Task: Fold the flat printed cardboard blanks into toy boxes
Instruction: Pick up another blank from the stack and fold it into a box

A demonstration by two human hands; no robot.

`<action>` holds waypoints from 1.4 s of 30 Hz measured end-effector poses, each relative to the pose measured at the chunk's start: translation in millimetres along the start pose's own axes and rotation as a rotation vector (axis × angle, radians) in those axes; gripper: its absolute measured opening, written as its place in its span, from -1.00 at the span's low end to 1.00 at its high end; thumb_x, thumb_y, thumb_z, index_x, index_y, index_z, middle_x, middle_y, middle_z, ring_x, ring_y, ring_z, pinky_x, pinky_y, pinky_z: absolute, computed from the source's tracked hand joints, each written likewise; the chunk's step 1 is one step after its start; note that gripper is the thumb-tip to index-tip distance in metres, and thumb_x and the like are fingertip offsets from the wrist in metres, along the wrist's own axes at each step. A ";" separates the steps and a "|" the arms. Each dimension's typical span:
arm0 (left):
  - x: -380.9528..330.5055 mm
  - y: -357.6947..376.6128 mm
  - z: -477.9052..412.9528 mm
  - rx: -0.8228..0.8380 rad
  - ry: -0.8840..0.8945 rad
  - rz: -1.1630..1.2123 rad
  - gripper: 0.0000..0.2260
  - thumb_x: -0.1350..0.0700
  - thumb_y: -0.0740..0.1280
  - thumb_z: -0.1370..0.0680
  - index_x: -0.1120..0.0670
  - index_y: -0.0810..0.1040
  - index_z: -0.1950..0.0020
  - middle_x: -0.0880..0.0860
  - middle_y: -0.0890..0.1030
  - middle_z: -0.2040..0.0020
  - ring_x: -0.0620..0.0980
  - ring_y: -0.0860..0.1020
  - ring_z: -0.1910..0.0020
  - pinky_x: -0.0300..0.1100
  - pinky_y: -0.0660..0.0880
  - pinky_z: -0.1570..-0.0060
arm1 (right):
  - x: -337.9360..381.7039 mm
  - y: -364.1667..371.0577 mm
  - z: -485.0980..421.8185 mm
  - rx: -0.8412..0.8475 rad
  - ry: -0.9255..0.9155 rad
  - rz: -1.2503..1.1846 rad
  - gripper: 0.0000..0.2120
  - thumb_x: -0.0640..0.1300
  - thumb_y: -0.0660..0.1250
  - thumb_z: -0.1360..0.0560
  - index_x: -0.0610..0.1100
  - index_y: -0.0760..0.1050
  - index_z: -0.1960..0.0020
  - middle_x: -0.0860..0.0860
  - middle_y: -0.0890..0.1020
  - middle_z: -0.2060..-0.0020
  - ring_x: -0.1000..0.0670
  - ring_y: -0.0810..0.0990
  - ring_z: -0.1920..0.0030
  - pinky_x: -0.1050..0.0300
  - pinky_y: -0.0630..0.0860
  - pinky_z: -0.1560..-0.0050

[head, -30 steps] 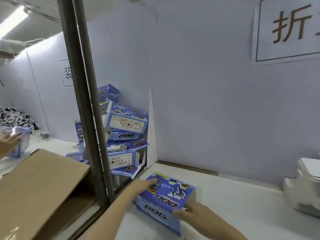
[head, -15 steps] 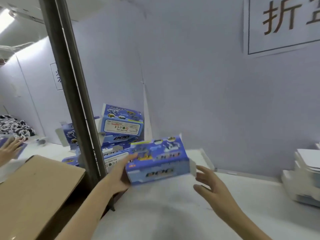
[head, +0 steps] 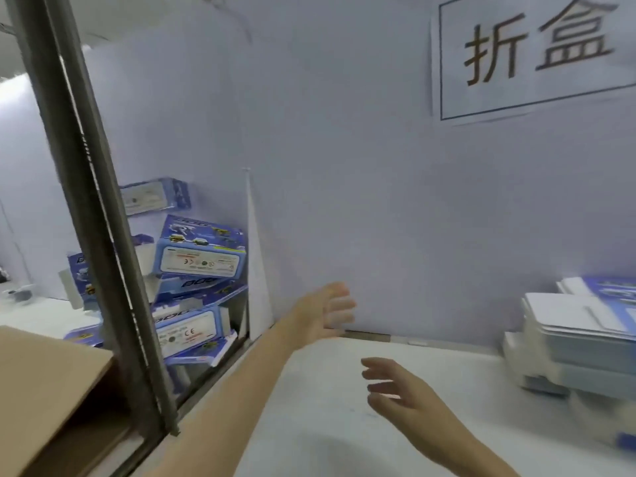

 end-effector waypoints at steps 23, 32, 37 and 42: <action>81.4 303.7 -33.2 0.168 -0.484 0.342 -0.16 -0.29 0.45 -0.36 0.24 0.26 -0.37 0.26 0.50 -0.17 0.27 0.57 -0.02 0.23 0.55 0.17 | -83.5 -383.2 190.5 -1.267 0.792 0.555 -0.51 0.00 0.20 -0.56 -0.33 0.34 -0.35 -0.32 0.40 -0.30 -0.30 0.31 -0.33 -0.18 0.28 -0.28; 48.7 288.3 -52.8 0.098 -0.319 0.091 -0.78 0.02 0.33 -0.56 0.18 0.47 0.06 0.16 0.53 0.11 0.10 0.51 0.10 0.02 0.43 -0.02 | -113.7 -435.1 220.2 -1.246 0.874 0.251 -0.72 -0.16 0.27 -0.48 -0.36 0.49 -0.07 -0.31 0.55 -0.13 -0.31 0.49 -0.15 -0.07 0.41 -0.13; 36.8 286.7 -53.4 0.079 -0.296 0.052 -0.85 0.15 0.31 -0.59 0.22 0.46 0.11 0.16 0.50 0.20 0.08 0.52 0.25 0.03 0.49 -0.04 | -119.5 -432.1 226.5 -1.258 0.820 0.255 -0.75 -0.09 0.36 -0.45 -0.28 0.47 0.05 -0.29 0.58 -0.04 -0.30 0.53 -0.08 -0.07 0.43 -0.04; 39.3 285.9 -56.2 0.097 -0.337 0.110 -0.91 0.24 0.32 -0.48 0.23 0.46 0.08 0.14 0.48 0.23 0.05 0.51 0.26 0.01 0.56 0.15 | -118.4 -430.8 234.5 -1.282 0.794 0.178 -0.62 -0.06 0.43 -0.41 -0.33 0.51 -0.05 -0.25 0.58 -0.05 -0.28 0.55 -0.07 -0.05 0.47 0.08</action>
Point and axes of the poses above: each hand's wrist, its own z-axis away from the middle knuckle, its own y-axis out of the palm, x = y × z, the point moved 6 cm from there along -z, towards the middle knuckle
